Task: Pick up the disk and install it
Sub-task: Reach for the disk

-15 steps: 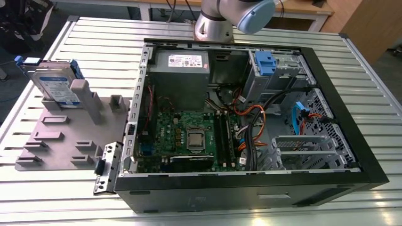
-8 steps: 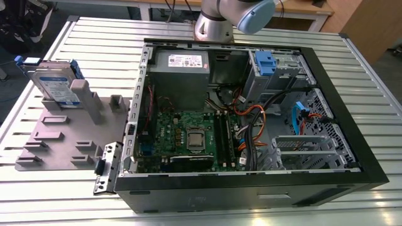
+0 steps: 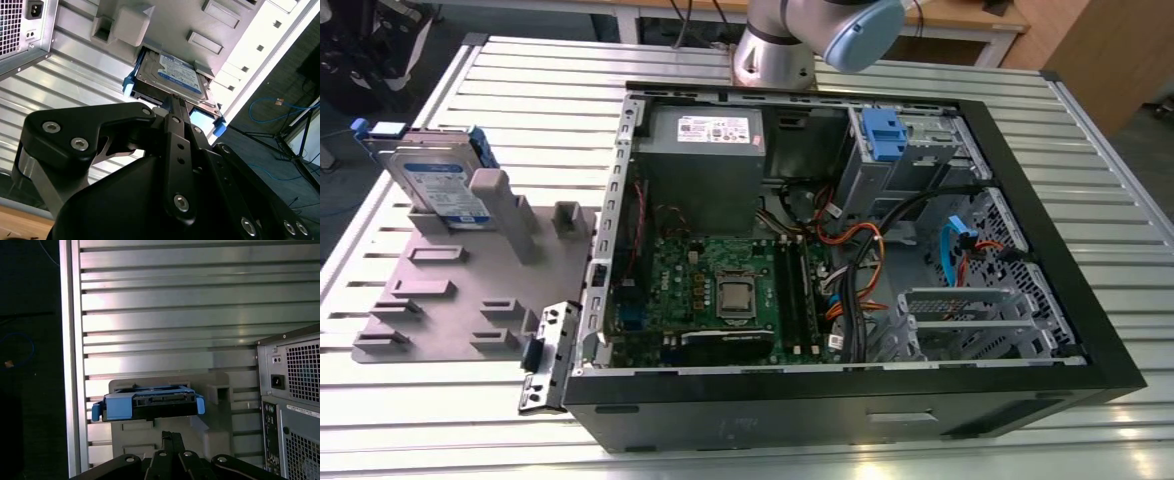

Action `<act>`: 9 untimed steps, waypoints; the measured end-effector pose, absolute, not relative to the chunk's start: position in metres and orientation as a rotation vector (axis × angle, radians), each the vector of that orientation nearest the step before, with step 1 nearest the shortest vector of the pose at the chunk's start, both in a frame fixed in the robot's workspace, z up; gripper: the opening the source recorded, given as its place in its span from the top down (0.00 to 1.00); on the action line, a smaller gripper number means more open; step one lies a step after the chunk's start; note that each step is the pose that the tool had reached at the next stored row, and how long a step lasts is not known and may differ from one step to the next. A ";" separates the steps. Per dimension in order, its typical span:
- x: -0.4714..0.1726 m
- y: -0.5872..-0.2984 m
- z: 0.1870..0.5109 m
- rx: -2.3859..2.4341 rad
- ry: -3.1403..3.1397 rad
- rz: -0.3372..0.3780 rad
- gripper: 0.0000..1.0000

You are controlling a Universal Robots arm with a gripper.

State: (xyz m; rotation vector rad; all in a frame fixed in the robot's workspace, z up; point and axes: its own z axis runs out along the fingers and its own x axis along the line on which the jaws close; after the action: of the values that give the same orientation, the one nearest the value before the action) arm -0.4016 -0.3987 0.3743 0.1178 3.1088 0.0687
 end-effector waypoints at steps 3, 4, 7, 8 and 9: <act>-0.402 -0.399 0.374 0.118 3.109 0.069 0.89; -0.402 -0.399 0.374 0.118 3.109 0.069 0.89; -0.402 -0.399 0.374 0.118 3.109 0.069 0.89; -0.402 -0.399 0.374 0.118 3.109 0.069 0.89; -0.402 -0.399 0.373 0.118 3.108 0.069 0.89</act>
State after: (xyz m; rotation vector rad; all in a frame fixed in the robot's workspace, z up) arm -0.4016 -0.3988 0.3733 0.1177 3.1083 0.0691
